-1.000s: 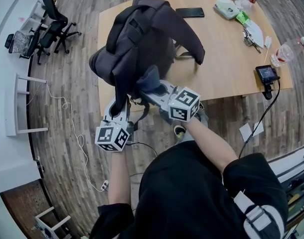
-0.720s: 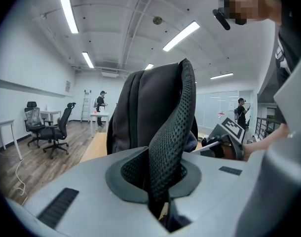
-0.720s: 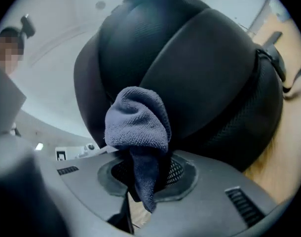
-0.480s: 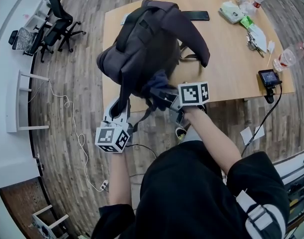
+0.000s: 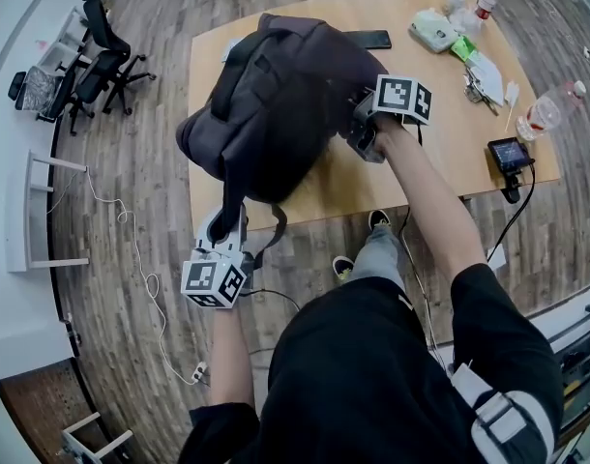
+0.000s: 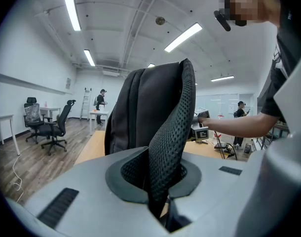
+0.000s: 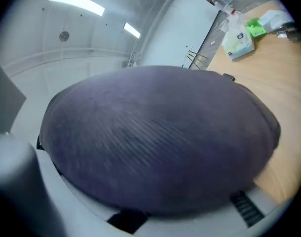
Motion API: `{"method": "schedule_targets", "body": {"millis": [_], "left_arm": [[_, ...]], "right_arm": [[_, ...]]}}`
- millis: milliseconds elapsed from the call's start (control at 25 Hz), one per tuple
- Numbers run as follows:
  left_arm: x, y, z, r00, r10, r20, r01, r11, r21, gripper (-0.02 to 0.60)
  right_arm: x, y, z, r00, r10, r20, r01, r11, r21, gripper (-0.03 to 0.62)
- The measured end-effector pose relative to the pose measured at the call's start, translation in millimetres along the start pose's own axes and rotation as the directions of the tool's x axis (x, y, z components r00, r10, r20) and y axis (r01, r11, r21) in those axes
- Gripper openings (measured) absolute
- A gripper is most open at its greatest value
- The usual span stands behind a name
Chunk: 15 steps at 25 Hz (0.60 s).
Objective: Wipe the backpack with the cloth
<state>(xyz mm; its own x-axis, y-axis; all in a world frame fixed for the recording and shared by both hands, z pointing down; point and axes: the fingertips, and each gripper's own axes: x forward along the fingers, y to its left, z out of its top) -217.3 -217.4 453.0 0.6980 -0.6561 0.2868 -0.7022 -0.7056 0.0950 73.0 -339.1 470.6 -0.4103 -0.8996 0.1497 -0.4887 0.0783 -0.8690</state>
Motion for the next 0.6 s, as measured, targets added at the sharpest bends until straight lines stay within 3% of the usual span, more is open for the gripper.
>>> {"method": "schedule_targets", "body": {"millis": [240, 440, 600], "left_arm": [[-2, -3, 0, 1.0, 0.01, -0.002, -0.01, 1.0, -0.01, 0.051], [1, -5, 0, 1.0, -0.003, 0.001, 0.003, 1.0, -0.03, 0.051], [8, -7, -4, 1.0, -0.028, 0.002, 0.028, 0.998, -0.056, 0.051]], "right_arm": [[40, -16, 39, 0.991, 0.087, 0.098, -0.095, 0.993, 0.07, 0.083], [23, -3, 32, 0.959, 0.212, 0.186, -0.233, 0.968, 0.098, 0.081], [-1, 21, 9, 0.933, 0.308, 0.184, -0.328, 0.941, 0.088, 0.081]]}}
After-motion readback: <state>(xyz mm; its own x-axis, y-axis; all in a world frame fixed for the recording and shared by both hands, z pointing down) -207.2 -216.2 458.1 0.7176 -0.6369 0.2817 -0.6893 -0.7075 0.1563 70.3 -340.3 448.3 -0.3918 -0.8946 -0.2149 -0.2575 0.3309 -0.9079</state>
